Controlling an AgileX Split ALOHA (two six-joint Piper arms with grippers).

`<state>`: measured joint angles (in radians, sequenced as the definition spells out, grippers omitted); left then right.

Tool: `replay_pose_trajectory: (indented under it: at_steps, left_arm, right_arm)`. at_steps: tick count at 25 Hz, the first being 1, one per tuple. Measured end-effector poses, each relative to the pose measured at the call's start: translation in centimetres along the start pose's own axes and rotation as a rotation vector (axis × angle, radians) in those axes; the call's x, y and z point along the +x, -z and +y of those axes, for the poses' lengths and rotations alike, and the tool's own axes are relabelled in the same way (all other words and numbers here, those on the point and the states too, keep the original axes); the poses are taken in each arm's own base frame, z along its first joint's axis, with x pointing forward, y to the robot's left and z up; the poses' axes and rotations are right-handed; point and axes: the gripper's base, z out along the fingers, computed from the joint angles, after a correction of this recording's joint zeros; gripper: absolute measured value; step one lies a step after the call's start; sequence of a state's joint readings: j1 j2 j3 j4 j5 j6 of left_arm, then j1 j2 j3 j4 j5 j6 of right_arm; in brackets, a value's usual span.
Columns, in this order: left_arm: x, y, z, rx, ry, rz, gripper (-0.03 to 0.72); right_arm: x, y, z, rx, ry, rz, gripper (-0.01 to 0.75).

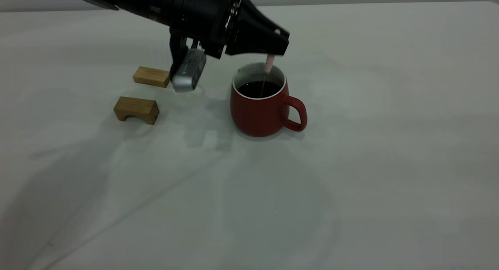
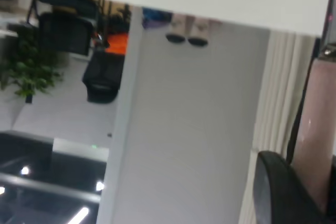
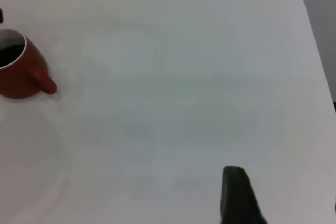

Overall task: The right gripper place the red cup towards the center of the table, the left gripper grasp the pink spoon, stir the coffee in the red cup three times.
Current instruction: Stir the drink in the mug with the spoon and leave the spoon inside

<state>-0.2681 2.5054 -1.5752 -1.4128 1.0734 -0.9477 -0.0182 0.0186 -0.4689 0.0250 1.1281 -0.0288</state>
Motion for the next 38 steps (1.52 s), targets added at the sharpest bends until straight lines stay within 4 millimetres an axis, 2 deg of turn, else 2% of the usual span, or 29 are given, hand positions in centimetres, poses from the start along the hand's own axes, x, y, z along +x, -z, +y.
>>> replay_pose_trajectory:
  at_steps: [4,9,18,22,30,33,38]
  left_arm:
    - [-0.8,0.6,-0.6,0.050,-0.067,-0.062,0.165]
    - [-0.6,0.8,-1.2,0.112,-0.173,-0.049,0.165]
    - [0.2,-0.4,-0.1,0.015,-0.145,-0.013,0.165]
    - [-0.3,0.1,0.1,-0.017,-0.120,-0.040,0.165]
    - [-0.8,0.9,-0.5,0.024,-0.115,-0.066,0.167]
    - [-0.8,1.0,-0.6,0.030,-0.117,-0.070,0.227]
    - [0.1,1.2,-1.1,0.025,-0.167,-0.072,0.441]
  right_arm:
    - [0.0,0.0,0.0,0.000,0.000,0.000,0.474]
    - [0.0,0.0,0.0,0.000,0.000,0.000,0.474]
    - [0.0,0.0,0.0,0.000,0.000,0.000,0.474]
    - [0.0,0.0,0.0,0.000,0.000,0.000,0.474]
    - [0.0,0.0,0.0,0.000,0.000,0.000,0.474]
    - [0.0,0.0,0.0,0.000,0.000,0.000,0.474]
    - [0.0,0.0,0.0,0.000,0.000,0.000,0.473]
